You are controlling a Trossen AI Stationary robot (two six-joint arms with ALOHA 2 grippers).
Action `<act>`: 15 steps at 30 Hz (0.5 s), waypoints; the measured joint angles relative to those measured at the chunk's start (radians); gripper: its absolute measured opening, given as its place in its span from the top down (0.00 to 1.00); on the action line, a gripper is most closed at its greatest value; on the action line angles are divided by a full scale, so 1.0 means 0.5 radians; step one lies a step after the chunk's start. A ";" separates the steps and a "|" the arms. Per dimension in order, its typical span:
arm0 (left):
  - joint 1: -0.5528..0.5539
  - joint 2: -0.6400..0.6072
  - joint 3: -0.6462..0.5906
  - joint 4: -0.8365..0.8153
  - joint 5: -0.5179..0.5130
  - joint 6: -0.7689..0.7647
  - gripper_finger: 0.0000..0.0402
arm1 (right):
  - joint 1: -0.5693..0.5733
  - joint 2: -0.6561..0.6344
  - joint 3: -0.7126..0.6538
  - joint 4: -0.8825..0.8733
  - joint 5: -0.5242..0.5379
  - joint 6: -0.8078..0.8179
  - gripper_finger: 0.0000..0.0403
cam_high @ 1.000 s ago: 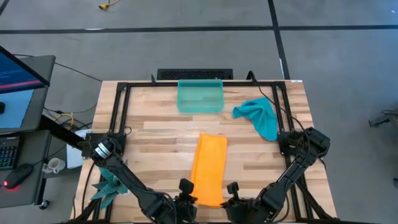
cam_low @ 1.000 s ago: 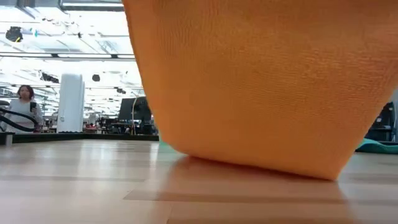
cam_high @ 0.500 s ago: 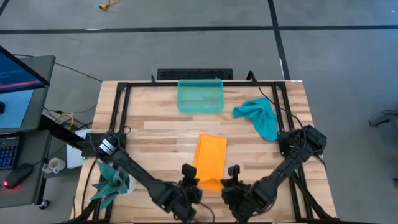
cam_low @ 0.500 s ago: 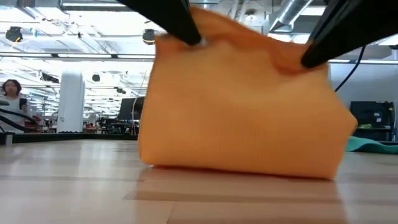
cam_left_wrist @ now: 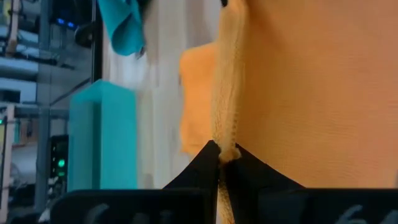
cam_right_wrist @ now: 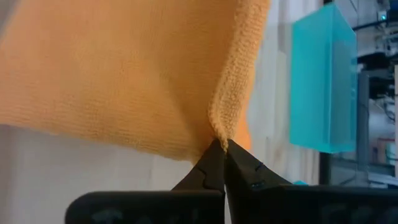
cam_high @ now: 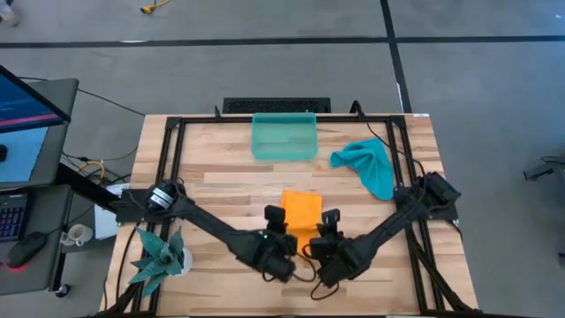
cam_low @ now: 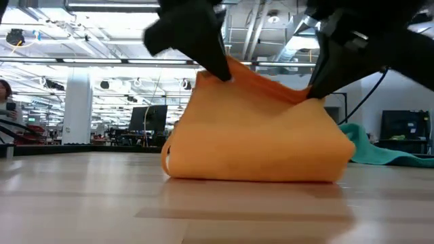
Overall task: Roll microfiber towels into tight, uniform cylinder then place into a basket
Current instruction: Roll the yellow microfiber cloth on the table
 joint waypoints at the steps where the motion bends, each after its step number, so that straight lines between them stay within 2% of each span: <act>1: 0.024 0.000 0.000 -0.008 0.004 0.007 0.97 | -0.015 0.000 0.000 -0.004 -0.001 -0.001 0.97; 7: 0.138 0.000 -0.001 -0.016 0.006 0.068 0.97 | -0.087 -0.001 -0.016 -0.001 -0.008 -0.001 0.99; 15: 0.233 0.000 -0.057 0.067 0.013 0.121 0.97 | -0.152 -0.003 -0.186 0.019 0.024 0.106 0.98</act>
